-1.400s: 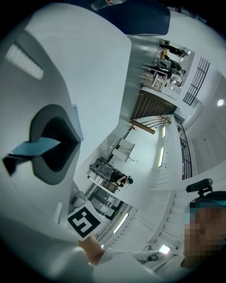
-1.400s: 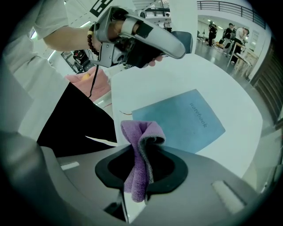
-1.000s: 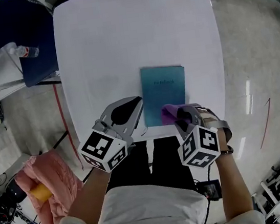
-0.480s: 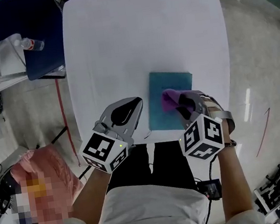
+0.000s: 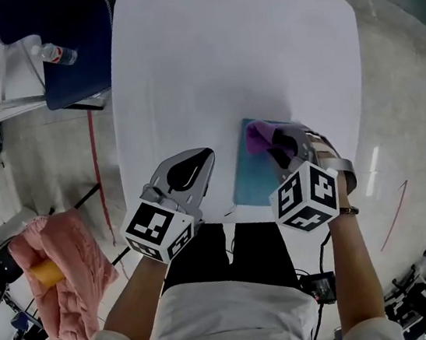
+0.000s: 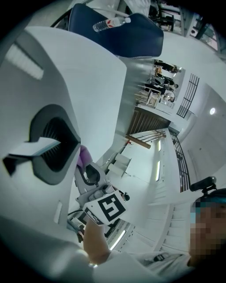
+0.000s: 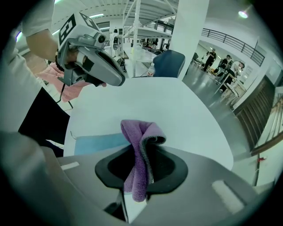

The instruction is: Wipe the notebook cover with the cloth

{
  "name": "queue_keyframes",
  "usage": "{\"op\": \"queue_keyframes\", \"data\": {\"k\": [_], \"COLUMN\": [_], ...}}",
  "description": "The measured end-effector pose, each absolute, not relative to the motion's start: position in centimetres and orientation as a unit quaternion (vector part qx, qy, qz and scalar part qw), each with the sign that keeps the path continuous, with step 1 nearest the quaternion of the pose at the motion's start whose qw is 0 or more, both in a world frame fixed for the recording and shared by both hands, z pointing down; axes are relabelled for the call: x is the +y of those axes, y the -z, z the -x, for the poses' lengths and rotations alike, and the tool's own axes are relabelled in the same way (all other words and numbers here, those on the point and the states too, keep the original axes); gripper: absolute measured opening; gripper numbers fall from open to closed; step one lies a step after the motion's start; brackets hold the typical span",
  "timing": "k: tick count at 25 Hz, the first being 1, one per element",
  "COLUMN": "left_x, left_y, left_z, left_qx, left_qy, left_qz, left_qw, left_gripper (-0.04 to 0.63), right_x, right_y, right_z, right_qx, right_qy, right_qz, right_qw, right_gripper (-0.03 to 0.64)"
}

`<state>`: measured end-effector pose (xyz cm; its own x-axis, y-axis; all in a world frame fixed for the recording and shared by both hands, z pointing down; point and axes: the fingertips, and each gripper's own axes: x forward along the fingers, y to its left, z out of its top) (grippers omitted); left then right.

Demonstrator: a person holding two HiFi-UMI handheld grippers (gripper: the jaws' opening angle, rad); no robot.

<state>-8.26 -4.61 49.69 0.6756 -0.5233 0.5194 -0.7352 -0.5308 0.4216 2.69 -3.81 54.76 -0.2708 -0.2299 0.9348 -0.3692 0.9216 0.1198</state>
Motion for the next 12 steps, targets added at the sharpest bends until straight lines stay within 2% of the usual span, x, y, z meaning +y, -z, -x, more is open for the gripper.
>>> {"op": "queue_keyframes", "data": {"k": [12], "left_x": [-5.3], "left_y": [-49.9], "left_z": [9.9], "left_qx": [-0.387], "left_qy": [-0.164], "left_qz": [-0.846], "left_qw": [0.327], "left_gripper": [0.0], "right_x": [-4.7], "right_y": [-57.8], "right_z": [-2.0], "right_qx": [-0.776], "right_qy": [-0.062], "right_qz": [-0.164], "right_qw": [0.605], "right_gripper": [0.107]}}
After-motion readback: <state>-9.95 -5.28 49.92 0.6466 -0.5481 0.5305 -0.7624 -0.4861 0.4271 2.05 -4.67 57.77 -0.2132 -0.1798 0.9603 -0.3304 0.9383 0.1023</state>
